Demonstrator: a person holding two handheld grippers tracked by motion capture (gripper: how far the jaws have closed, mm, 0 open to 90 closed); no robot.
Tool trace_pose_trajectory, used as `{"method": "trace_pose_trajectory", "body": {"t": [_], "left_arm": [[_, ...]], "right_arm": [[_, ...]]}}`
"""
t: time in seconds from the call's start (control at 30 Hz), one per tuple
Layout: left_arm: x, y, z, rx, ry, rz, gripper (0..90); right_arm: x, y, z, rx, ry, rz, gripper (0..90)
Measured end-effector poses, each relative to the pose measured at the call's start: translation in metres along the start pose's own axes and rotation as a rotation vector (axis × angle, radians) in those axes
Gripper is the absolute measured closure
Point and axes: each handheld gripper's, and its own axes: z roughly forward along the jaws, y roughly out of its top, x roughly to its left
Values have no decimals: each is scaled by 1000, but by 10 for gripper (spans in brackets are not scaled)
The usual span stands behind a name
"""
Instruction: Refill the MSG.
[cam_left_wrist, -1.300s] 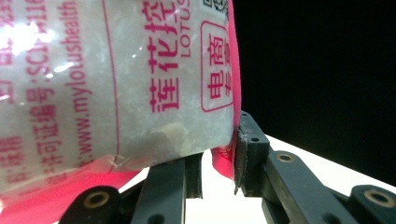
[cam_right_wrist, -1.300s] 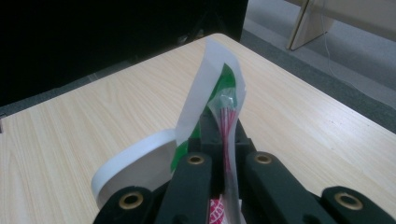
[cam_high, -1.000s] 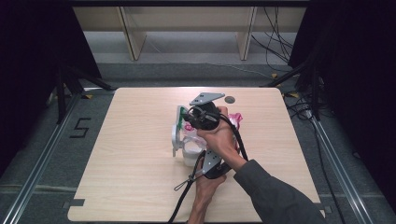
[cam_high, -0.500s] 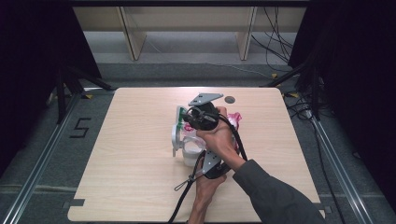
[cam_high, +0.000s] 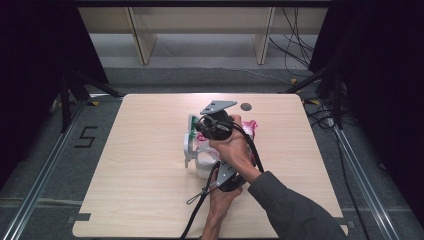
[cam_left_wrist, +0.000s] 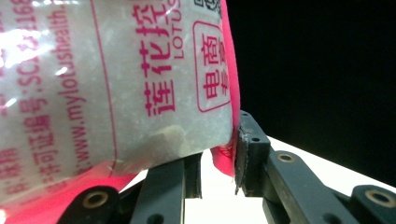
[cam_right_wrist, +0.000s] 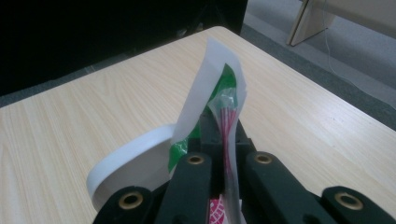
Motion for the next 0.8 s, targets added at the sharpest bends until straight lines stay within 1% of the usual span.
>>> {"method": "trace_pose_trajectory", "body": {"t": [0.03,0.07,0.1,0.13,0.17,0.2,0.23,0.27,0.3,0.37,0.4,0.5,0.53,0.57,0.6,0.63,0.7,0.73,0.8], "left_arm": [[0,0,0,-3,-2,-4,743],[-1,0,1,-6,-4,-5,743],[-1,0,1,-6,0,-6,743],[-1,0,1,-3,2,-5,743],[-1,0,1,-2,2,0,743],[0,0,0,-2,2,0,743],[0,0,0,-1,0,0,744],[0,0,0,-2,-1,-2,743],[0,0,0,-2,-1,-3,743],[0,0,0,-2,0,0,743],[0,0,0,-2,0,-1,743],[-1,0,0,-3,0,-4,743],[-1,0,0,-2,3,-3,742],[-1,0,0,-3,2,-3,742],[0,0,0,-1,0,-1,743],[0,0,0,-1,0,-1,743],[0,0,0,-1,0,0,743],[0,0,0,-1,0,2,743],[-1,0,0,-3,1,-2,743]], "right_arm": [[0,0,0,1,-1,-6,900],[1,-1,1,-2,-5,-2,900],[1,0,1,13,-3,-19,900],[2,-1,1,26,2,-7,900],[1,-1,1,19,0,-14,900],[1,0,1,17,0,0,900],[1,-1,2,-6,-7,3,900],[2,-1,2,-3,-3,5,900],[1,0,1,9,0,-6,900],[1,-1,2,12,-7,-24,900],[1,0,2,7,-5,-10,900],[1,-1,2,4,0,-6,900],[1,-1,3,11,-2,-18,900],[1,-1,4,5,-6,-13,900],[1,-1,3,11,-2,-8,900],[1,-1,3,3,0,-3,900],[0,0,2,3,2,-17,900],[0,0,2,9,-1,-17,900],[0,0,2,4,-1,-14,900]]}}
